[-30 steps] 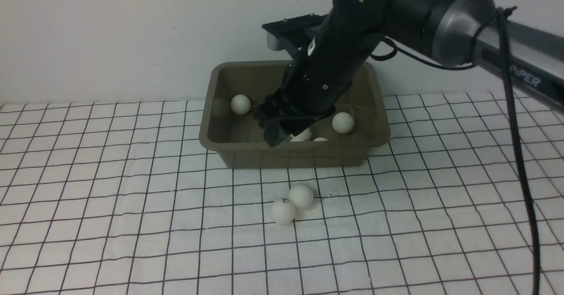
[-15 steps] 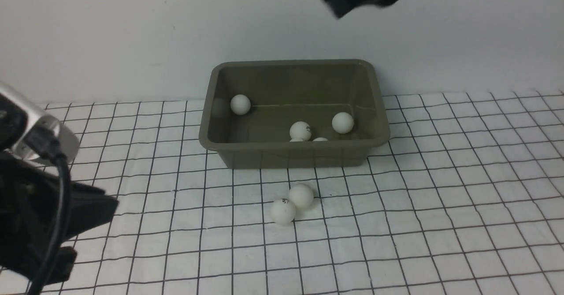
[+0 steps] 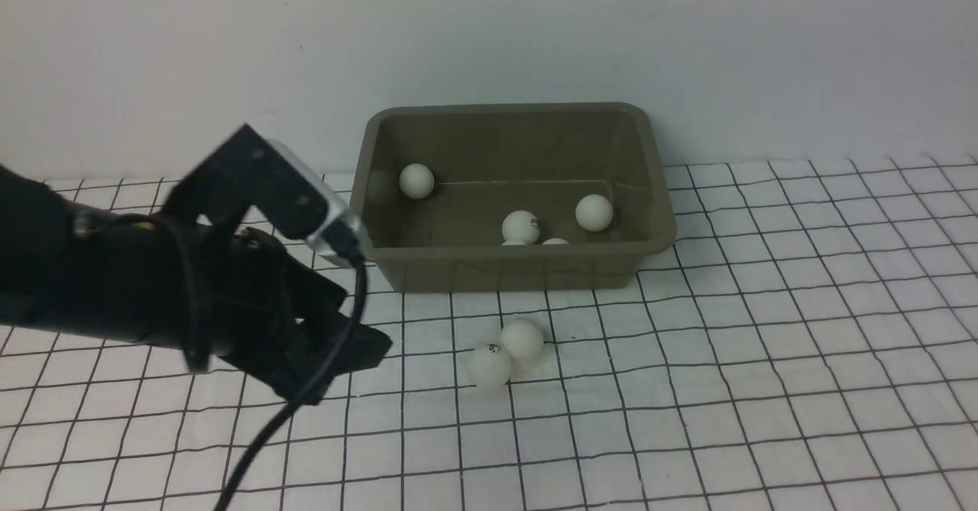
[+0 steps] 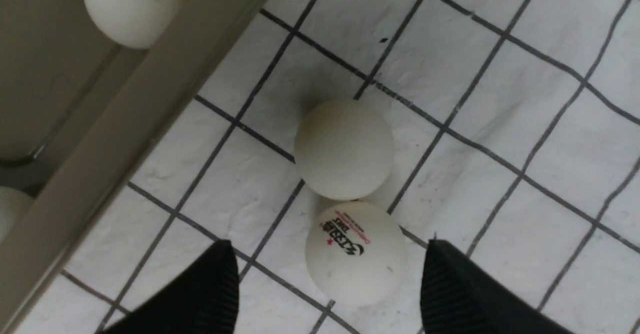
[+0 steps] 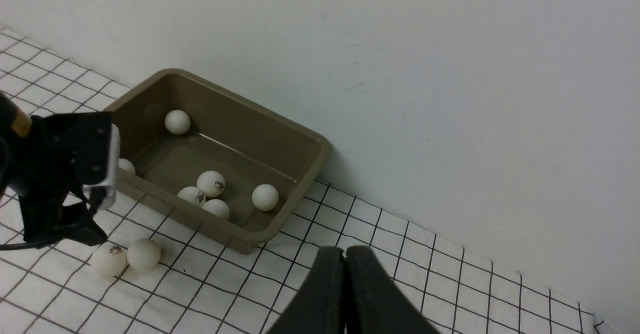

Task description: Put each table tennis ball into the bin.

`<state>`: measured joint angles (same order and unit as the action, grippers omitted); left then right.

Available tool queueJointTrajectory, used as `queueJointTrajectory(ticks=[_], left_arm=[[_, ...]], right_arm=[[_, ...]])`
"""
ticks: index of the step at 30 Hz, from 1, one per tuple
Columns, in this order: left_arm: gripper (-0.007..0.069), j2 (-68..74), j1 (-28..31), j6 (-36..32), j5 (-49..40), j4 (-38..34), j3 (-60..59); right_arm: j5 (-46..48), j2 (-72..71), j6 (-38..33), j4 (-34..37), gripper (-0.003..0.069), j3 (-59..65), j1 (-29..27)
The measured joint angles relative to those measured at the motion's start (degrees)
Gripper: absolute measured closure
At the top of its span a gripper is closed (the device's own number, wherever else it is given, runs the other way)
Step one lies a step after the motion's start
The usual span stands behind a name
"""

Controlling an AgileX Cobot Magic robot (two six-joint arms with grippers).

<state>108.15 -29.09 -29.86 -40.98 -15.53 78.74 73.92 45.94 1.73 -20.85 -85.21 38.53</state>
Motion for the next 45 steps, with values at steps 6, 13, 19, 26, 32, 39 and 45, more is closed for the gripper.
queueJointTrajectory(ticks=[6,13,19,26,32,39,45], left_arm=[[0.0185,4.6,-1.9,2.3,-2.2,2.8,4.0],[0.0185,7.2,-2.4,4.9,-2.5,5.1,4.2],[0.0185,7.3,-2.4,5.2,-2.5,5.3,4.3],[0.0185,7.3,-2.4,5.2,-2.5,5.3,4.3],[0.0185,7.6,-2.4,5.2,-2.5,5.3,4.3],[0.0185,10.1,-2.4,5.2,-2.6,5.3,4.3],[0.0189,10.9,-2.4,5.2,-2.7,5.3,4.3]], right_arm=[[0.0,0.2,0.1,0.0,0.0676,0.3,0.0],[0.0,0.2,0.1,0.0,0.0676,0.5,0.0],[0.0,0.2,0.1,-0.1,0.0676,0.5,0.0],[0.0,0.2,0.1,-0.1,0.0676,0.5,0.0],[0.0,0.2,0.1,-0.1,0.0676,0.5,0.0],[0.0,0.2,0.1,-0.2,0.0676,0.5,0.0],[0.0,0.2,0.1,-0.2,0.0676,0.5,0.0]])
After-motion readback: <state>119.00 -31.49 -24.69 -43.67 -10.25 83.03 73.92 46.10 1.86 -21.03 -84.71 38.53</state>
